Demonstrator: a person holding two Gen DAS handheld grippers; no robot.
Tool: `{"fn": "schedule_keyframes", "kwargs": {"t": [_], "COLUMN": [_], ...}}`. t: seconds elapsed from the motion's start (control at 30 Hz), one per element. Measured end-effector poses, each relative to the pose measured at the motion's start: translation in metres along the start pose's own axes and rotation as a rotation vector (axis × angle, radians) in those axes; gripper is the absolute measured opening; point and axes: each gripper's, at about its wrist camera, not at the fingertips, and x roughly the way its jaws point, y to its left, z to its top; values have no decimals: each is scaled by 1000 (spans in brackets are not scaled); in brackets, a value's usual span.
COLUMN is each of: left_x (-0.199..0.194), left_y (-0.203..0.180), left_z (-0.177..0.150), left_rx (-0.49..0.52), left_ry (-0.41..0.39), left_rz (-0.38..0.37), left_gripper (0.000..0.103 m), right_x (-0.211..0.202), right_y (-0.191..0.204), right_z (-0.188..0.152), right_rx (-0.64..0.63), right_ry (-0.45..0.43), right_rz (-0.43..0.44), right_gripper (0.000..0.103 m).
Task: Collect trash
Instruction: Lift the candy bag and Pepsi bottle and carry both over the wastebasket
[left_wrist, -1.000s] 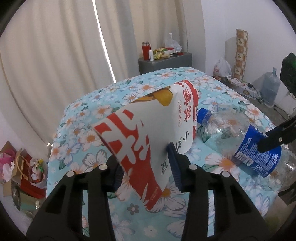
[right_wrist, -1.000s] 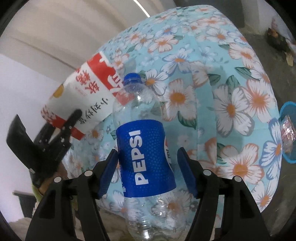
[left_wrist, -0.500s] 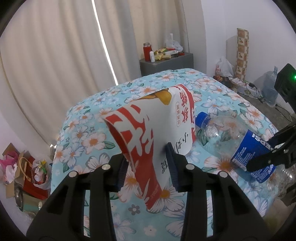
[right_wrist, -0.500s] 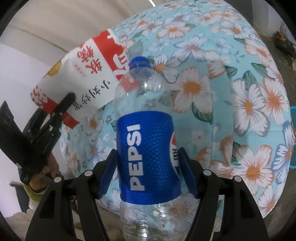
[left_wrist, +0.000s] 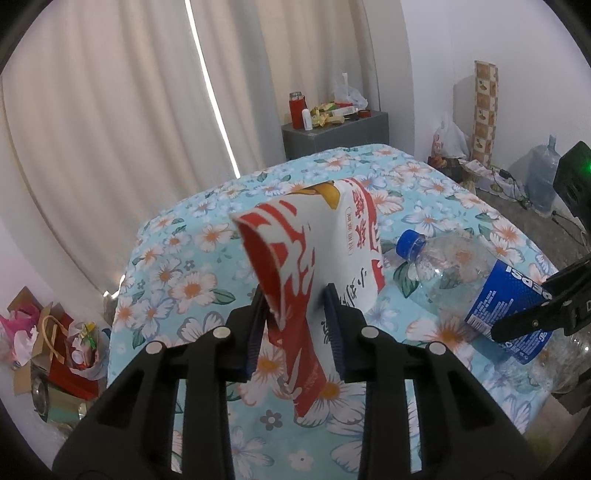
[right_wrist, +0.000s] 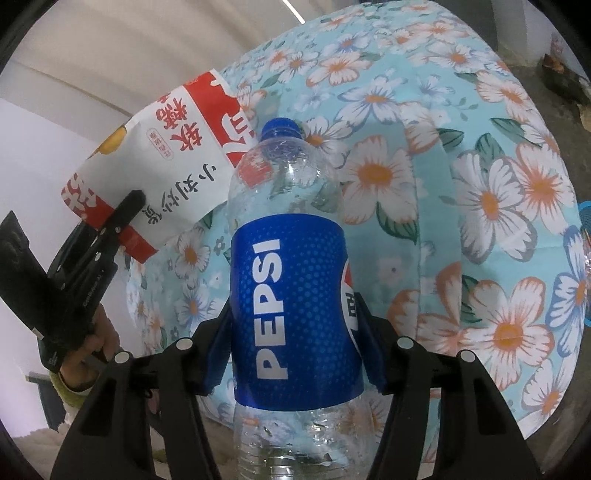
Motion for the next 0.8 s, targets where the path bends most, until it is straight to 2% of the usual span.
{"fn": "schedule_keyframes", "kwargs": {"t": [0.37,0.8], "left_x": [-19,-37], "left_y": [-1,-6], "left_z": [10,19], "left_rx": [5,23], "left_ry": [-56,-104], "left_rz": [7,19], "left_gripper": [23,23], "right_x": [-23,-41], "right_y": [-16,-23], "right_z": [-3,-8], "right_rx": [47,63], "right_ry": [-51,-87], "right_rz": [33,51], "right_gripper": [58,58]}}
